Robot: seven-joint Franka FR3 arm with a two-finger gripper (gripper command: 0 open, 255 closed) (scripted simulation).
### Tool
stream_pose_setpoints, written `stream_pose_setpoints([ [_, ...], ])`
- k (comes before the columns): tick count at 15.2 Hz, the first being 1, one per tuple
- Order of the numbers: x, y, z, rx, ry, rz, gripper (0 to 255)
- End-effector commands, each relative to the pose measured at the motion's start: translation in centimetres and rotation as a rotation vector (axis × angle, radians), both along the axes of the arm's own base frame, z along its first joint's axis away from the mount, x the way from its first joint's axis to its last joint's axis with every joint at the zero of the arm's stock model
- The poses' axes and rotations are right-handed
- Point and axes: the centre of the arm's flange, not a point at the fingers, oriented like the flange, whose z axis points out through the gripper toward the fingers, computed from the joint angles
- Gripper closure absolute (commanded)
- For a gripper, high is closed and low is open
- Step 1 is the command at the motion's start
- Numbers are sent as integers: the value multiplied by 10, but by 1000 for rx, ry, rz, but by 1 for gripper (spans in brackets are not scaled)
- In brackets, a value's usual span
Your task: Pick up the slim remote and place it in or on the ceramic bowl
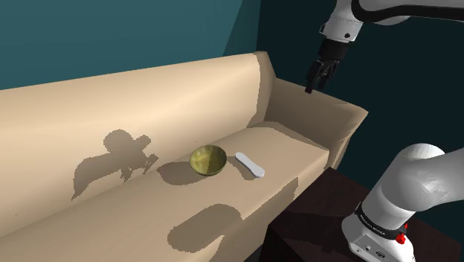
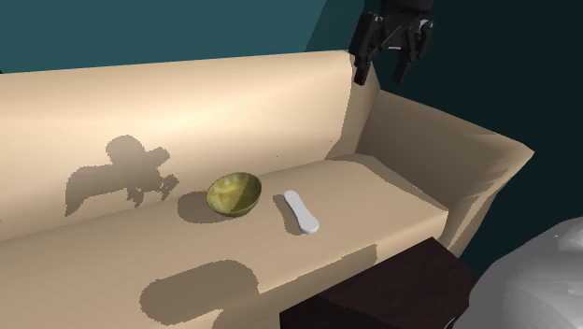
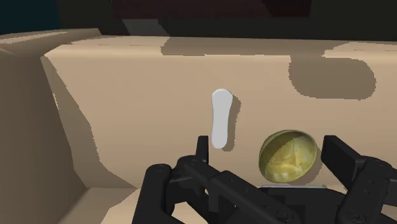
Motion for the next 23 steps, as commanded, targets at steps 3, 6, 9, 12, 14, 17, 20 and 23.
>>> stream_pose_setpoints([
  [3,14,3,-23,-5,5,1,0],
  [6,34,8,-57,-12,14,3,0],
  [9,54,13,-92,-18,22,5,0],
  [12,74,17,-126,-25,30,7,0],
  [14,87,20,-150,-30,36,8,0],
  [17,106,24,-185,-37,44,10,0],
  [20,125,28,-220,-44,52,11,0],
  [23,144,32,-255,-51,60,13,0],
])
